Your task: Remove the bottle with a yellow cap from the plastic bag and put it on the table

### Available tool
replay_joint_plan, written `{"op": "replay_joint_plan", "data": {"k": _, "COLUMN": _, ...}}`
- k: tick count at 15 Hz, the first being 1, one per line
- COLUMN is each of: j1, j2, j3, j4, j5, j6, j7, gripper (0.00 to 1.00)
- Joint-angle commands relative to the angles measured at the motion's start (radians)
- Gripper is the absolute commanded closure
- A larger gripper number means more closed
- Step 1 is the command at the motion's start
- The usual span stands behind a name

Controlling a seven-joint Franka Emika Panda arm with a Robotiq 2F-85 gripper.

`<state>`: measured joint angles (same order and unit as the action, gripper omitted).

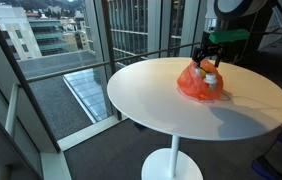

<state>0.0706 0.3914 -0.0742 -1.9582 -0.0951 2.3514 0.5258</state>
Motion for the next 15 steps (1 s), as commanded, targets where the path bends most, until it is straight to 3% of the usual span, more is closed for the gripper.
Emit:
{"op": "replay_joint_plan", "data": {"k": 1, "j1": 0.004, "j2": 0.016, "j3": -0.001, "j4": 0.028, "j5": 0.019, "j6": 0.007, "j7": -0.027, "gripper": 0.00}}
{"op": "replay_joint_plan", "data": {"k": 15, "j1": 0.008, "j2": 0.077, "j3": 0.003, "j4": 0.055, "j5": 0.032, "j6": 0.047, "j7": -0.061, "gripper": 0.00}}
